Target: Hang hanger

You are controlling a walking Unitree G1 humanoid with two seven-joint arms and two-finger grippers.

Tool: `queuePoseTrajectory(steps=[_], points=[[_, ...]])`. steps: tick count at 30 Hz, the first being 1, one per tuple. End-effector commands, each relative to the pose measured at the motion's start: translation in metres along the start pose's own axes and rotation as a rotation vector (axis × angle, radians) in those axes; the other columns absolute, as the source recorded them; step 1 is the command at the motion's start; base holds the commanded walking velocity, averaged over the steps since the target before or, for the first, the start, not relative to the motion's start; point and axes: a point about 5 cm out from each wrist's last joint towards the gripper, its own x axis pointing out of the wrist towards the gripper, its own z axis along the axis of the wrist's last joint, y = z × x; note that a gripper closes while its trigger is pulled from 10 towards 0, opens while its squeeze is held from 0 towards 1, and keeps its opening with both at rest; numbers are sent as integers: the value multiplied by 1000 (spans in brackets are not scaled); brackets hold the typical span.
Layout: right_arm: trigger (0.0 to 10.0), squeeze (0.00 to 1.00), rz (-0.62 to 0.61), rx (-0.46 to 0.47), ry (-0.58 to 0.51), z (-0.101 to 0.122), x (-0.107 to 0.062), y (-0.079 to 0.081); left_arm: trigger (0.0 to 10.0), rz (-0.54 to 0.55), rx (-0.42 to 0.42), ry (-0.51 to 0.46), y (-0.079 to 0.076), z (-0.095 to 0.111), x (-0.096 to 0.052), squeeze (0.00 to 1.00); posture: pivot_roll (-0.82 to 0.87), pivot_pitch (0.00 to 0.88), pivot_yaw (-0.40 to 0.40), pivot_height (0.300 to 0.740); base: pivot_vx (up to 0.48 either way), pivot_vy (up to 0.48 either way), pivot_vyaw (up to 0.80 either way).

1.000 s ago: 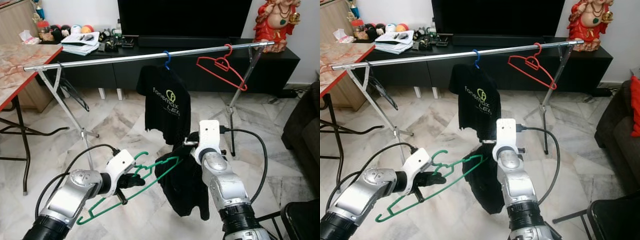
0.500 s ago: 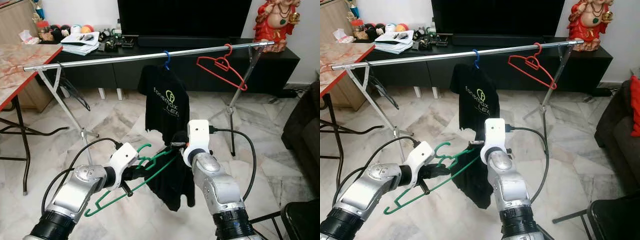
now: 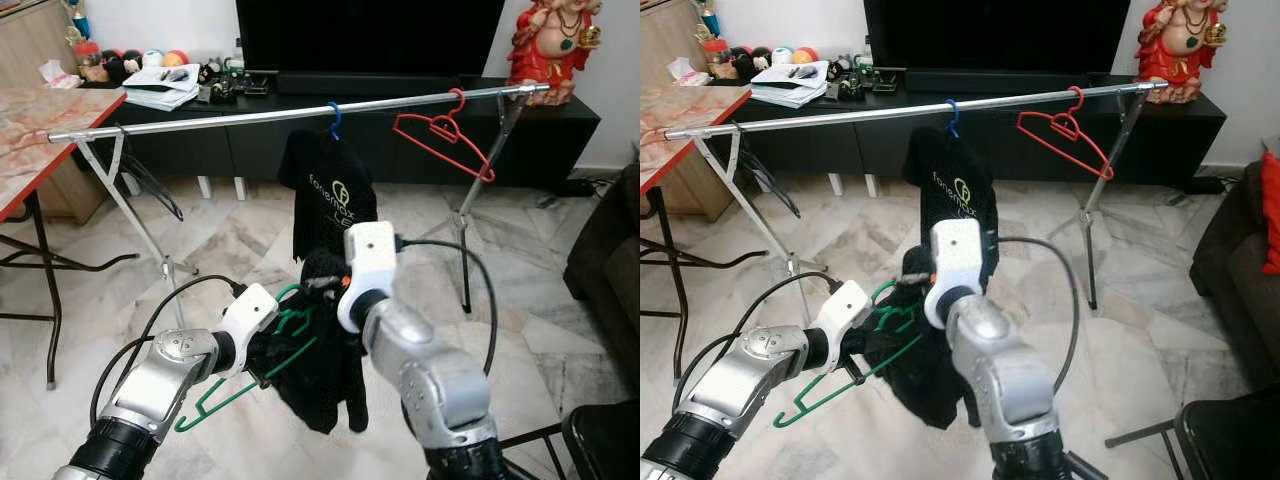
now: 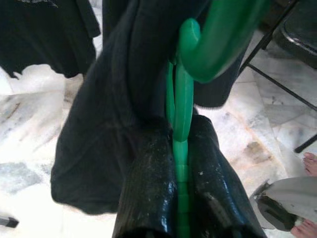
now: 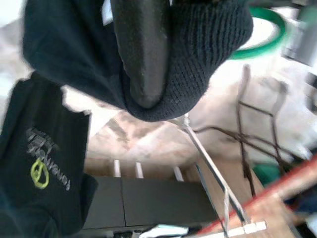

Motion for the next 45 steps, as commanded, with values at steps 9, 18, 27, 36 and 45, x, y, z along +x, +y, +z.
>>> queuePoseTrajectory(steps=[9, 18, 27, 36, 45], points=[[10000, 0, 109, -97, -54, 15, -4, -13, 10000, 25, -48, -69, 6, 6, -8, 0, 19, 83, 3, 740, 0, 0, 0], [10000, 0, 208, -104, -46, 7, -9, -5, 10000, -21, -78, -120, 1, 12, -6, 0, 16, 89, 7, 740, 0, 0, 0], [10000, 0, 175, -136, 8, 2, -3, -31, 10000, -67, -79, -219, -5, 24, -9, 0, 15, 95, -1, 740, 0, 0, 0], [10000, 0, 239, -271, 41, 0, 9, -27, 10000, -167, -31, -220, -17, 27, -13, 0, 19, 97, -3, 740, 0, 0, 0], [10000, 0, 247, -496, 70, 8, 24, -26, 10000, -210, -15, -199, -22, 27, -16, 0, 19, 99, -2, 740, 0, 0, 0]])
